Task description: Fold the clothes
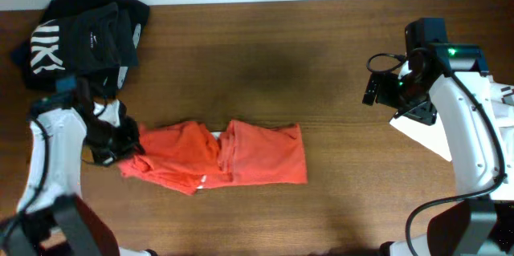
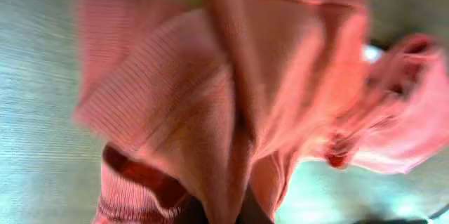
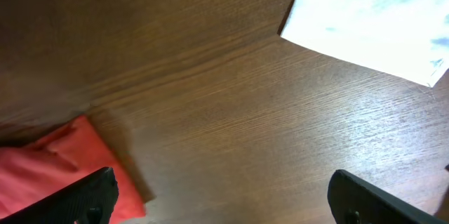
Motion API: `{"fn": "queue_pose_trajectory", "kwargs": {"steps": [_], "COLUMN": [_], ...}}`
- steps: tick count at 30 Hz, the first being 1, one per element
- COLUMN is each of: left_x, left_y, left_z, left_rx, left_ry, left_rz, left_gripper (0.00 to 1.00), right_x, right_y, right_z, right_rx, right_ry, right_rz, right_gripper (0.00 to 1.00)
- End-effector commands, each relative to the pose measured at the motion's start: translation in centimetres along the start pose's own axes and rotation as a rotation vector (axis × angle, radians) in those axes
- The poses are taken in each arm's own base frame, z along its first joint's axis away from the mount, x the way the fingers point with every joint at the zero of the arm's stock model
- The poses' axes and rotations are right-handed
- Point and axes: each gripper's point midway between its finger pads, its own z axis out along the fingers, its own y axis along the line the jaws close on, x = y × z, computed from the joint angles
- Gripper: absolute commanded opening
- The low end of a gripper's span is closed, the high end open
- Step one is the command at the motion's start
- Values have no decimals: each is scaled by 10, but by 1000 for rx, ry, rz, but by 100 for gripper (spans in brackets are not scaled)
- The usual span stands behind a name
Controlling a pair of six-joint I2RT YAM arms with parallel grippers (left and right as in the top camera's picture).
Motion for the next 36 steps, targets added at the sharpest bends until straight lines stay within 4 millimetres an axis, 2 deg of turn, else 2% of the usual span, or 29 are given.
{"fn": "queue_pose_trajectory", "kwargs": {"steps": [1,3,6,8,11,13,15,18,21,24,25,26,27,28,30,33,35,36], "left_x": [10,27,50,58,72,77,84,84,87,92,95,97,97,103,117,141,148,138], "left_y": [-40,-61,-108,-129,-172,-186,-201,-222,-244,-255,-257,-259,-260,-270,-298,-317,-321,-311], "left_z": [-48,-47,-31,-21,-5,7,27,57,97,123,130,132,132,126,105,77,55,42], "left_rx": [-3,24,77,85,116,110,113,123,126,124,123,124,127,179,320,352,332,249], "left_ry": [-124,-88,-29,-22,-49,-54,-32,-18,7,27,34,36,36,55,103,157,140,92], "left_rz": [125,184,350,389,524,546,586,630,650,691,702,711,712,717,739,786,831,807], "left_gripper": [1,1,0,1,1,0,0,1,1,12,39,53,55,56,56,54,54,54], "right_x": [-3,-3,-3,-3,-3,-3,-3,-3,-3,-3,-3,-3,-3,-3,-3,-3,-3,-3], "right_y": [-3,-3,-3,-3,-3,-3,-3,-3,-3,-3,-3,-3,-3,-3,-3,-3,-3,-3], "right_z": [-2,-2,-2,-2,-2,-2,-2,-2,-2,-2,-2,-2,-2,-2,-2,-2,-2,-2], "right_rx": [17,17,17,17,17,17,17,17,17,17,17,17,17,17,17,17,17,17], "right_ry": [-13,-13,-13,-13,-13,-13,-13,-13,-13,-13,-13,-13,-13,-13,-13,-13,-13,-13], "right_rz": [3,3,3,3,3,3,3,3,3,3,3,3,3,3,3,3,3,3], "right_gripper": [99,99,99,99,99,99,99,99,99,99,99,99,99,99,99,99,99,99]}}
